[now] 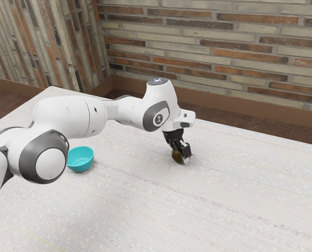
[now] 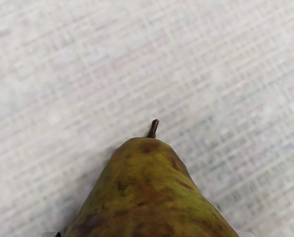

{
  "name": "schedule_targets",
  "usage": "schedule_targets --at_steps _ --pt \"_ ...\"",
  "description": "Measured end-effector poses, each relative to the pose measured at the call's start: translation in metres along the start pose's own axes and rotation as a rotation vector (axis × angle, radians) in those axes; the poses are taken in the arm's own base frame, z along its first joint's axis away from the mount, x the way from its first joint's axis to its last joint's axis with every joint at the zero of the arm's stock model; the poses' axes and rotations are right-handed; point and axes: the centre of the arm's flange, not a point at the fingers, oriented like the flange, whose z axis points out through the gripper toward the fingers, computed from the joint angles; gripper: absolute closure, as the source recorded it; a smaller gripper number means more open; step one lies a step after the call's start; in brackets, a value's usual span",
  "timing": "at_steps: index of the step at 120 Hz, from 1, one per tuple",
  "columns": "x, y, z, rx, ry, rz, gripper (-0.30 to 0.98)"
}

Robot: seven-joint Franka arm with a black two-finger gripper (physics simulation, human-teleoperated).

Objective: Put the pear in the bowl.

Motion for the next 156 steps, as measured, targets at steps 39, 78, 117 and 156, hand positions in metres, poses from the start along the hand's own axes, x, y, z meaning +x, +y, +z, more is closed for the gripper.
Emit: schedule_targets --at_steps 39,78,117,156 --pt "-0.002 0.003 -0.003 0.002 -0.007 0.007 0.28" --pt "-0.050 -0.010 -0.087 0.084 -0.031 -0.024 0.28" --pt "-0.187 -0.098 -0.154 0.133 -0.088 -0.261 0.28" --pt "-0.280 -0.150 -0.173 0.142 -0.119 -0.449 0.28"
